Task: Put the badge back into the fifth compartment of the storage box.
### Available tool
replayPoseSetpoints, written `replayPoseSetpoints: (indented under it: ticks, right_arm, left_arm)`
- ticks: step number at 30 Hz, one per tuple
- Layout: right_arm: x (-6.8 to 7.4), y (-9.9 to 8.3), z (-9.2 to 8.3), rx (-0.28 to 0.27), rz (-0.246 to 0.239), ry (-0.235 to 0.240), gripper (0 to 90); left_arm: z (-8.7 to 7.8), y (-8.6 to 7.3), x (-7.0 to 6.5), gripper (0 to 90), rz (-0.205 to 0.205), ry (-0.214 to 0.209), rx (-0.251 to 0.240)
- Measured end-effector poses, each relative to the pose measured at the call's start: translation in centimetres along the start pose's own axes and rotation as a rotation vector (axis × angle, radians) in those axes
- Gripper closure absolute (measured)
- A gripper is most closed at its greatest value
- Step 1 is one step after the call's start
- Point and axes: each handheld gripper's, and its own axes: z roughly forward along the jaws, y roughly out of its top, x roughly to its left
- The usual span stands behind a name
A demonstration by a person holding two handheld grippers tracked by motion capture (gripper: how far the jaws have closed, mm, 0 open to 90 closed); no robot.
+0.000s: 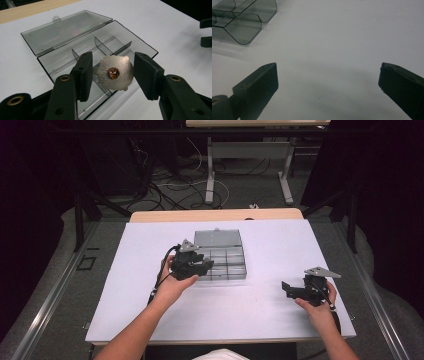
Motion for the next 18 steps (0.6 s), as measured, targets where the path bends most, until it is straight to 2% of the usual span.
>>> replayPoseSetpoints:
  ticks: [1, 2, 8, 9, 11, 12, 14, 18]
  right_arm:
    - [0.0, 0.0, 0.0, -0.001, 0.001, 0.001, 2.4]
    - [0.0, 0.0, 0.0, 0.0, 0.002, 0.001, 2.4]
    - [0.0, 0.0, 0.0, 0.0, 0.002, 0.002, 2.4]
    - [0.0, 0.0, 0.0, -0.001, 0.004, 0.002, 2.4]
    - [0.0, 0.0, 0.1, 0.0, 0.003, 0.002, 2.4]
    - [0.0, 0.0, 0.1, 0.0, 0.003, 0.002, 2.4]
    - [-0.1, 0.0, 0.1, -0.002, -0.006, 0.003, 2.4]
    - [-0.1, 0.0, 0.1, 0.0, 0.006, 0.004, 2.5]
  left_arm:
    - [0.1, 0.0, -0.1, 50.9, -0.009, -0.004, -0.005]
    - [0.2, 0.0, 0.0, 50.9, -0.001, 0.0, -0.003]
    - [0.9, 0.1, -0.1, 50.9, -0.009, -0.001, 0.002]
    - [1.0, 0.0, -0.2, 50.9, -0.027, -0.003, 0.001]
    - [1.3, 0.0, -0.1, 50.9, -0.021, -0.005, 0.001]
    - [1.4, 0.0, -0.2, 50.9, -0.033, -0.008, 0.002]
    - [1.6, 0.0, -0.2, 50.9, -0.026, -0.005, 0.013]
    - [2.0, 0.0, -0.1, 50.9, -0.027, -0.002, 0.008]
